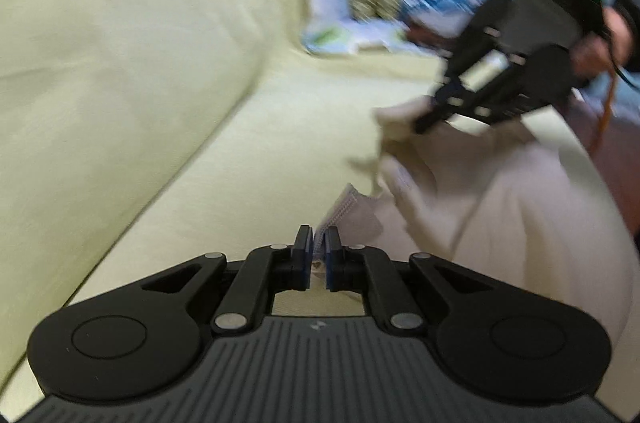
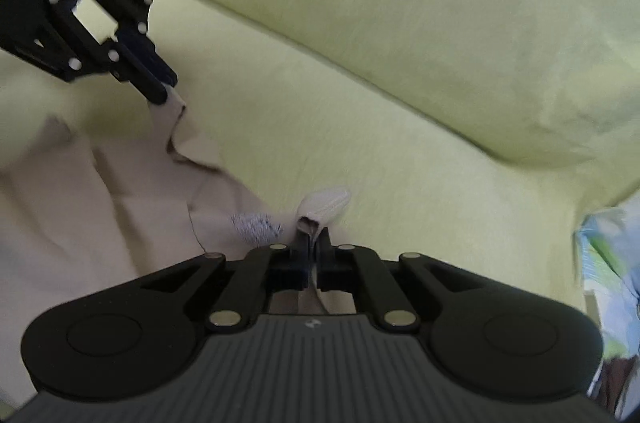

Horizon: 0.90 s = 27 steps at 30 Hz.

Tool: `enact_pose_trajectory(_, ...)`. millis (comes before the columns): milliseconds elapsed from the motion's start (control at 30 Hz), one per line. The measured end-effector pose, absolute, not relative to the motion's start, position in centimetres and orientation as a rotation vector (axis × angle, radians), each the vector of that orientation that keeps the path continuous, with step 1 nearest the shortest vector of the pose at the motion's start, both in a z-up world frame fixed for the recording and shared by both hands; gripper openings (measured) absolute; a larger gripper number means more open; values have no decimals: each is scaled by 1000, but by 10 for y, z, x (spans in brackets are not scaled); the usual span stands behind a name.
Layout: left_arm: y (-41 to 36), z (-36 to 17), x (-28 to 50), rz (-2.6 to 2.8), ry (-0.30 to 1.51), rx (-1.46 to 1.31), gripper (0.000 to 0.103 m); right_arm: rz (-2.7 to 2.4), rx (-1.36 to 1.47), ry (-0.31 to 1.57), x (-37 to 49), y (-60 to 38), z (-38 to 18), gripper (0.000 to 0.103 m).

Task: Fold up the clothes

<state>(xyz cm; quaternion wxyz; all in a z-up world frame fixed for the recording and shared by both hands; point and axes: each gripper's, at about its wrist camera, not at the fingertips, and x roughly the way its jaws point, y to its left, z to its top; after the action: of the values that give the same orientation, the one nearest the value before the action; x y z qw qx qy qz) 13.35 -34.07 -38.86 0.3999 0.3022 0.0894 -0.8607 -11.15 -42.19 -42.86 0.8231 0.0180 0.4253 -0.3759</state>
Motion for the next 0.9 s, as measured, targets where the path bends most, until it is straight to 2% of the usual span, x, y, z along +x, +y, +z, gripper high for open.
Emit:
enact_pose_trajectory(267,-249,-276,166,-2044,117,628,4,-828,3,708,-118,-359,-317,1)
enact_pose_trajectory(400,-171,-225,174,-1983,48,613,4,-777,-54,605,-115,-300,-250,1)
enact_pose_trajectory(633,-10,-154,180,-1923,-67,511,4,-696,-162,495,-120,-201,-171,1)
enact_pose_trajectory(800,31,-119,191,-1847,-107,474,4,-675,-231,410,-133,-169,-117,1)
enact_pose_trajectory(900,44,-102,199,-1785,-126,465,4,-670,-218,387,-132,-184,-109,1)
